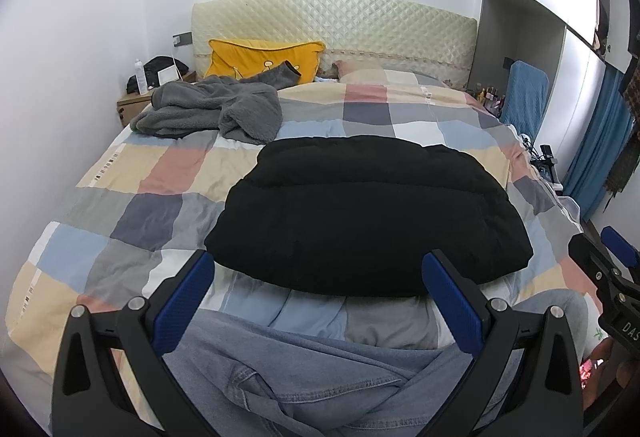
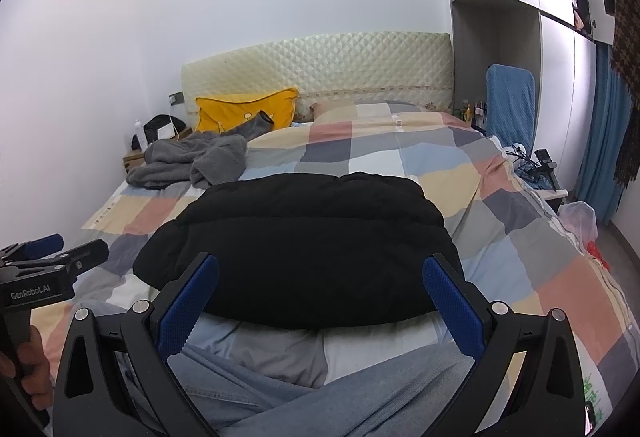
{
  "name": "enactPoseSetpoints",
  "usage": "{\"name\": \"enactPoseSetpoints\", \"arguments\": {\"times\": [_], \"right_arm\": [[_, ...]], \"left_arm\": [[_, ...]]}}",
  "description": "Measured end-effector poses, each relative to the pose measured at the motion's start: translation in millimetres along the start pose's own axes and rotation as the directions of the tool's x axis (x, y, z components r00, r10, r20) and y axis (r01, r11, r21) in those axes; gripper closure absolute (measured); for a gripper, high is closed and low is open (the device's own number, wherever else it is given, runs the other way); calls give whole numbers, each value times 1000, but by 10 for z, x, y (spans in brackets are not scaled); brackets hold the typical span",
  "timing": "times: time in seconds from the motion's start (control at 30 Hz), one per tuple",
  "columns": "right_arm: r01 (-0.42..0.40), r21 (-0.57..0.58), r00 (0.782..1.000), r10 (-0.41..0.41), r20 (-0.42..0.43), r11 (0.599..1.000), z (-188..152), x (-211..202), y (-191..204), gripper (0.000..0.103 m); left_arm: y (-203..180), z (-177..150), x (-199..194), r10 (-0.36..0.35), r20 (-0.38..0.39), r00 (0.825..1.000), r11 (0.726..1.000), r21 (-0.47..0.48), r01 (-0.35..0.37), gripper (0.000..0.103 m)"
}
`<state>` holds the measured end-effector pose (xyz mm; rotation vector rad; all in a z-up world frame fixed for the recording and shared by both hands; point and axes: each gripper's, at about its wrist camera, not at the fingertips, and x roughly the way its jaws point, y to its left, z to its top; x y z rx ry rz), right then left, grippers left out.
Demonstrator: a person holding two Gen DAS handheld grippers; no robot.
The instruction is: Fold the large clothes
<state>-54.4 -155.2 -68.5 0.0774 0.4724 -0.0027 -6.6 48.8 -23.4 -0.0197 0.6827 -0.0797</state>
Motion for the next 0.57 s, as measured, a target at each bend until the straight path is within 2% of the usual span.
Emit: {"name": "enactPoseSetpoints", "arguments": {"times": [0.57], "right_arm": [[1,-2,1000,-1,0,1000,-1,6,8,0]], "left_arm": [[-50,-53,5,-14,-1,1000,1000,6,14,0]]}}
